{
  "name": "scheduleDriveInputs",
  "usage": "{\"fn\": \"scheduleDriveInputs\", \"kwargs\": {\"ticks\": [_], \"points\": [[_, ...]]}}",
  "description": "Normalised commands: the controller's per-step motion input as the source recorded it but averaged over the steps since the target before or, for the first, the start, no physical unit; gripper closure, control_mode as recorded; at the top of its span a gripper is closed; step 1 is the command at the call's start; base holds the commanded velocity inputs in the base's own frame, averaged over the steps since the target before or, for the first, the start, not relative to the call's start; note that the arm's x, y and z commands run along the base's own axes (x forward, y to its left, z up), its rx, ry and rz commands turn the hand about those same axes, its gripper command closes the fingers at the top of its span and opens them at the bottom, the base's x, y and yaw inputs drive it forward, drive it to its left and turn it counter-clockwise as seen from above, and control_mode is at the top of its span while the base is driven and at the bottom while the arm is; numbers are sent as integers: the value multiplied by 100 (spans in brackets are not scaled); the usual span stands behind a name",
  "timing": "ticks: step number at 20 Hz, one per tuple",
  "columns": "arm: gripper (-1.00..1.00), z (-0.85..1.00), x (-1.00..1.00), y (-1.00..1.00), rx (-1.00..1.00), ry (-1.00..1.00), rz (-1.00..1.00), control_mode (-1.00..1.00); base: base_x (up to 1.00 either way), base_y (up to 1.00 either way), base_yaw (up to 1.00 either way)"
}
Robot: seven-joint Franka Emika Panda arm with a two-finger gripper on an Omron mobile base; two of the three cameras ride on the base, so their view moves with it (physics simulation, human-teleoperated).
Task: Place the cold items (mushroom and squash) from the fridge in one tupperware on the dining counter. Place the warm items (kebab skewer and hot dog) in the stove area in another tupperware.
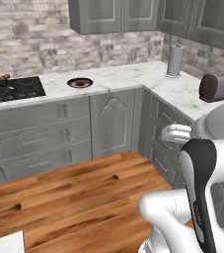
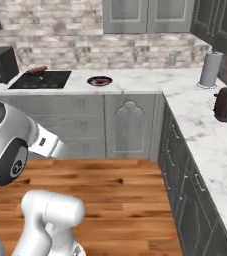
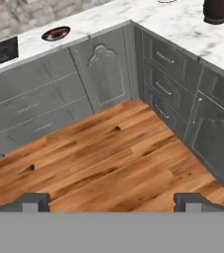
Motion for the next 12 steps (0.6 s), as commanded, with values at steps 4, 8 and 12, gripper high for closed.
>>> {"fn": "scheduleDriveInputs", "kwargs": {"ticks": [4,8,12], "points": [[-100,0,0,0,0,0,0,100,100,5,1],[-100,0,0,0,0,0,0,100,100,11,0],[-100,0,0,0,0,0,0,100,97,43,-1]]}}
